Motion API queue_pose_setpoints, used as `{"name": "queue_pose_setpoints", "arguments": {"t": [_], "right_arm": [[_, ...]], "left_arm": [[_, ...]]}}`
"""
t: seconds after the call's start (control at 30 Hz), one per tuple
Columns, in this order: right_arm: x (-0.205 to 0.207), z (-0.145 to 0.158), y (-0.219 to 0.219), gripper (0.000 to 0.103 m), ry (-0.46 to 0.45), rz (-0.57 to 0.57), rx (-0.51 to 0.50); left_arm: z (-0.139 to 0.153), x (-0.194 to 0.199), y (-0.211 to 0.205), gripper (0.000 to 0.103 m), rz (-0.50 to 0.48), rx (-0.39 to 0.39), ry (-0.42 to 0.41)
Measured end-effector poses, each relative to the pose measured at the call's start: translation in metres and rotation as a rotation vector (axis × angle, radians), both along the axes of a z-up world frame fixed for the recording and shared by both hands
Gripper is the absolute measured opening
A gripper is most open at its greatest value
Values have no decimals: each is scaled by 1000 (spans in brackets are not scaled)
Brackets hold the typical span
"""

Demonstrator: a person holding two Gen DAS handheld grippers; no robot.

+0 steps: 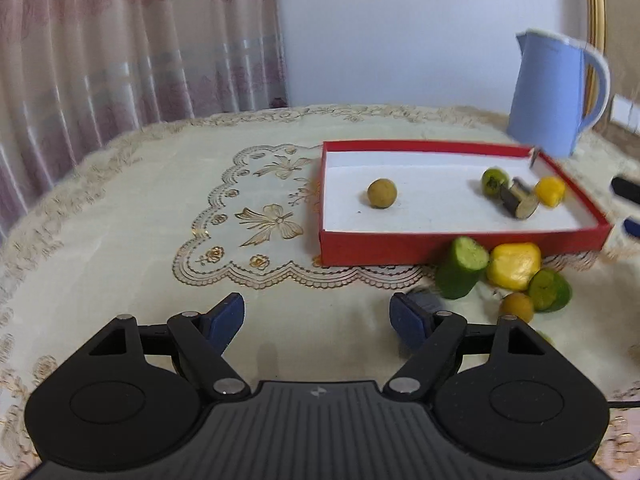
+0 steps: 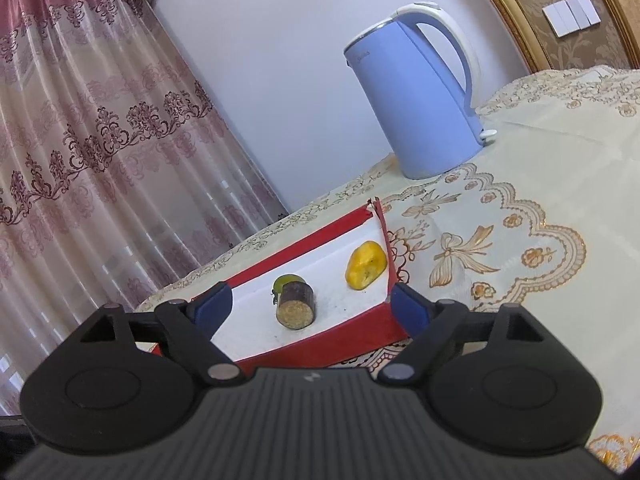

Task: Organize fruits
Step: 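Move the left gripper to the dark cut eggplant piece and close on it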

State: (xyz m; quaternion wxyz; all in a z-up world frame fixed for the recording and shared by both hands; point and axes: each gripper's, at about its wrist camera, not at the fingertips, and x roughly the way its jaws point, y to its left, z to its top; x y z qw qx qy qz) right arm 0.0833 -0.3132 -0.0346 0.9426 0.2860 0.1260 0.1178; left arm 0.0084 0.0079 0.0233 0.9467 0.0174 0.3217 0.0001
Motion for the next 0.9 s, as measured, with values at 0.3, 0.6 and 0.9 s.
{"name": "queue_pose_setpoints", "arguments": {"t": [0.3, 0.6, 0.9], "right_arm": [[0, 0, 0, 85, 9, 1, 10], [2, -1, -1, 85, 16, 10, 9], [2, -2, -3, 85, 12, 14, 32]], "left_arm": [[-4, -4, -23, 80, -113, 24, -22], [-17, 7, -18, 71, -119, -26, 31], [-22, 9, -31, 40, -160, -46, 50]]}}
